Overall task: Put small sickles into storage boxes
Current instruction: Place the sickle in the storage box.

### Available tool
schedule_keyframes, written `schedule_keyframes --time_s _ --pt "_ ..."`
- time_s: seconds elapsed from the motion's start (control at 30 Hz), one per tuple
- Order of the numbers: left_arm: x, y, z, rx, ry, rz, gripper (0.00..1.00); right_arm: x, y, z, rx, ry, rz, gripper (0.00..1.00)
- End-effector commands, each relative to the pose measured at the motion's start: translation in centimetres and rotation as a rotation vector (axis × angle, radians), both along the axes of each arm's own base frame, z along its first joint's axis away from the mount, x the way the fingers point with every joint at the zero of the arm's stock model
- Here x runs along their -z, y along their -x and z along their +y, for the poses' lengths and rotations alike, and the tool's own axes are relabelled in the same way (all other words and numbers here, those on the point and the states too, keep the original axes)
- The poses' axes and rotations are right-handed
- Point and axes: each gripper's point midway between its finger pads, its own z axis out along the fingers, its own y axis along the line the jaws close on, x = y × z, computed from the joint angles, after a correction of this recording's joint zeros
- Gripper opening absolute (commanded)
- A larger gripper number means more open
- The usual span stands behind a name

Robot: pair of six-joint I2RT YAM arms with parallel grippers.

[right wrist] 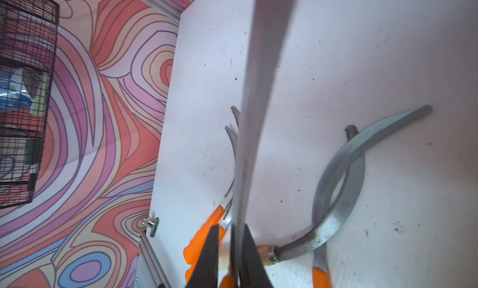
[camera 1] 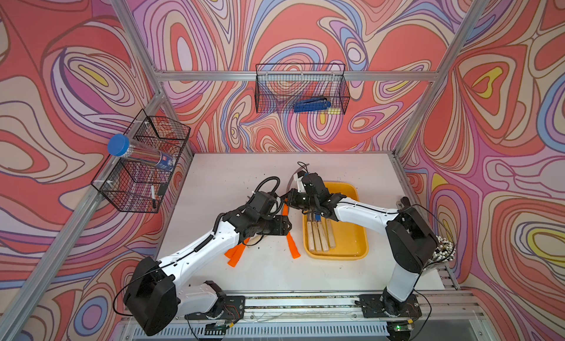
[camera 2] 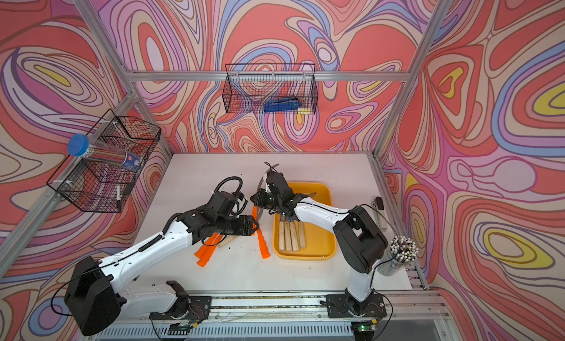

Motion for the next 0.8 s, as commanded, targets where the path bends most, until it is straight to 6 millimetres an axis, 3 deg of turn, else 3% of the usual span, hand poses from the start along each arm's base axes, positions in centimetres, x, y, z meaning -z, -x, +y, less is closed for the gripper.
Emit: schedule_keyframes --time_s 0.0,0.07,0.2,0.23,0.4,0.77 --pt "-0.9 0.0 0.6 0.016 -0.048 -0.025 0.88 -1.0 -0.7 -0.3 -0.005 0.037 -0.043 0.0" --pt "-1.1 0.1 1.1 0.019 -0.073 -0.033 0.99 -1.3 -0.8 -0.9 -0.014 0.051 -0.045 0.0" --pt "-1.5 0.2 1.8 0.025 -0.107 -0.052 1.0 -1.0 -0.8 -2.3 -0.05 0.081 -0.025 0.0" --pt "-1.6 0.2 1.9 0.027 -0.114 -0.058 1.0 -2.1 -0.5 -2.9 -0.059 0.082 -0.037 0.0" --pt "-1.9 0.2 2.3 0.029 -0.129 -0.072 1.0 -2.3 -0.1 -5.8 -0.081 0.144 -0.037 0.0" --pt "-1.9 0.3 1.6 0.055 -0.09 -0.088 1.0 -0.6 1.0 -12.3 -0.064 0.265 -0.033 0.0"
